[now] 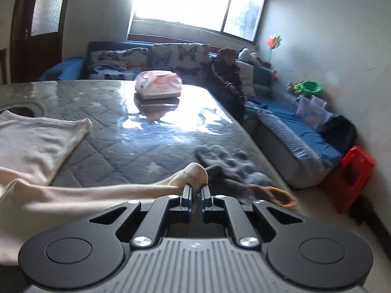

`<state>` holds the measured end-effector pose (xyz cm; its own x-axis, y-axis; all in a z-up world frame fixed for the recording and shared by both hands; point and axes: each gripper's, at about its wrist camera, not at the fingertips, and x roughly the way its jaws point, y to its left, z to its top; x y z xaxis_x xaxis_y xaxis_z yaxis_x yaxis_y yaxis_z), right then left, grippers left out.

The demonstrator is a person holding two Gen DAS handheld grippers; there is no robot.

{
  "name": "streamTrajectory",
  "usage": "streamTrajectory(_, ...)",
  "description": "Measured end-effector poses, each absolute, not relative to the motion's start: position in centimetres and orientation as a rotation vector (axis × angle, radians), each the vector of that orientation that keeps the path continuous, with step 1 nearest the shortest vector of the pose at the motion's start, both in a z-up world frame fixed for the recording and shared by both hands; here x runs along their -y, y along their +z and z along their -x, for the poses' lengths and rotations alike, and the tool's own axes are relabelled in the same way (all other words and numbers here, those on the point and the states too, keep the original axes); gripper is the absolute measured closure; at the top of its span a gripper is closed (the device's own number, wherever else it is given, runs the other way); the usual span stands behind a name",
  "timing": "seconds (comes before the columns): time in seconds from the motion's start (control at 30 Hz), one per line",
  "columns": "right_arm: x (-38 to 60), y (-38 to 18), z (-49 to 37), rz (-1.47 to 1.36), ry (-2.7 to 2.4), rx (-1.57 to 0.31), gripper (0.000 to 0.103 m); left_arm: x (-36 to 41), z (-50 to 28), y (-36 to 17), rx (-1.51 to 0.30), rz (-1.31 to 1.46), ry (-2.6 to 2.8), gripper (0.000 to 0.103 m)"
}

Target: Fold clothes

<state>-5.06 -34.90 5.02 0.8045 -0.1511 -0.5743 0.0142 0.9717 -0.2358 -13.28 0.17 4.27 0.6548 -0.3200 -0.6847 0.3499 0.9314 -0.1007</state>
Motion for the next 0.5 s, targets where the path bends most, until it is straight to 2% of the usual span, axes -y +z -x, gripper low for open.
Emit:
streamTrajectory(0.03,35.1,4.8,5.1,0.233,-0.094,-0.648,0.097,-0.1,13.2,4.0,-0.775,-0.043,-0.390,0.077)
streamTrajectory(0.07,35.3,4.4,5.1,0.236,-0.098,-0.667,0.097,0.0,13.1,3.8,-0.784,-0.045,-0.399,0.089)
streamTrajectory(0.1,35.5,4.1,5.1,0.238,-0.103,-0.685,0.096,0.0,13.1,3.5,-0.794,-0.046,-0.407,0.094)
streamTrajectory(0.2,35.7,3.5,5.4,0.238,-0.106,-0.715,0.091,0.0,13.8,3.5,-0.799,-0.045,-0.440,0.102)
streamTrajectory(0.33,34.8,4.5,6.9,0.265,-0.065,-0.697,0.085,-0.3,15.1,4.0,-0.792,-0.071,-0.469,0.103)
streamTrajectory(0.43,32.8,6.4,8.7,0.278,0.067,-0.663,0.072,-0.3,15.9,4.5,-0.772,-0.096,-0.487,0.102)
streamTrajectory(0.5,30.6,7.7,10.0,0.276,0.216,-0.654,0.068,0.0,16.2,5.1,-0.741,-0.122,-0.490,0.095)
